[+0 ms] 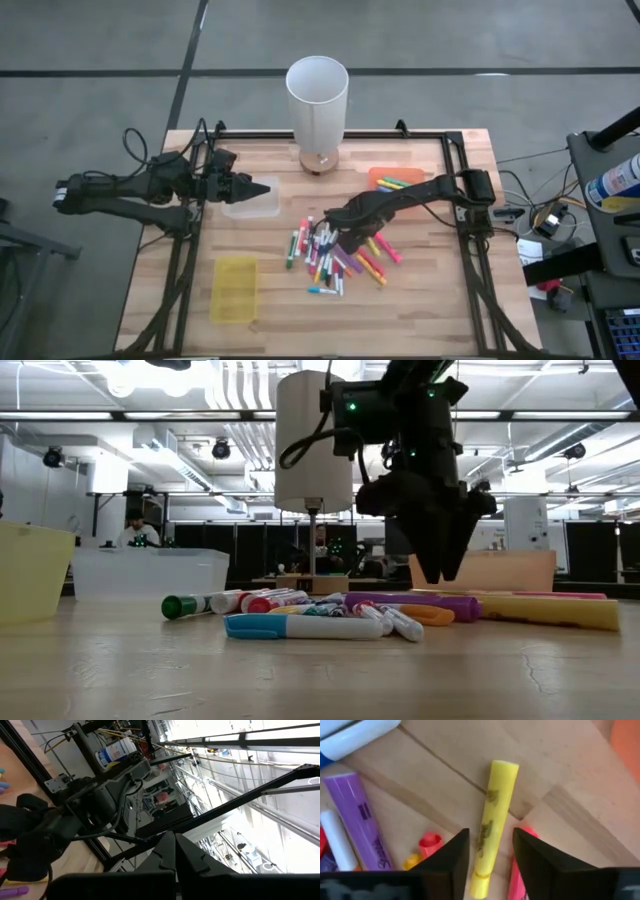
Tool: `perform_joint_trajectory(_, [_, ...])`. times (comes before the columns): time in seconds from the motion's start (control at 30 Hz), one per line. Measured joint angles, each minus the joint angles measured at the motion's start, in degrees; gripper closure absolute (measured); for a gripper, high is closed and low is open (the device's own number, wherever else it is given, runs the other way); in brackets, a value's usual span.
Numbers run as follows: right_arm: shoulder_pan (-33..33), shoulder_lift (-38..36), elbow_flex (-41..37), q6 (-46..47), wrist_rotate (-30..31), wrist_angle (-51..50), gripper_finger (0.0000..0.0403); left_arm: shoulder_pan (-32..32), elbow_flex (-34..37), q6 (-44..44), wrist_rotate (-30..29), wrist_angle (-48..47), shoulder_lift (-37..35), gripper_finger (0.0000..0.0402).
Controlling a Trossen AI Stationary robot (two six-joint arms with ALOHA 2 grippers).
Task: Pick & Place Markers
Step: Put the light yellow highlighter pen into the orange bin
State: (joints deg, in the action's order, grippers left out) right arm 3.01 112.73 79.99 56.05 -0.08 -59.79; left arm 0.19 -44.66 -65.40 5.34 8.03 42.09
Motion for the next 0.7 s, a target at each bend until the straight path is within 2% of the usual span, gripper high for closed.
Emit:
perform_joint_trajectory(0.23, [0.0,0.0,-1.3,0.2,0.0,1.0,0.0203,0.0,0.0,0.0,0.0,0.0,0.0,0.0401])
perform_joint_trajectory(0.5, [1.0,0.0,-3.6,2.4,-2.8,10.8,0.0200,0.0,0.0,0.0,0.0,0.0,0.0,0.0401])
perform_joint_trajectory(0.7, [1.0,0.0,-5.7,3.8,-2.5,10.6,0.0203,0.0,0.0,0.0,0.0,0.0,0.0,0.0401])
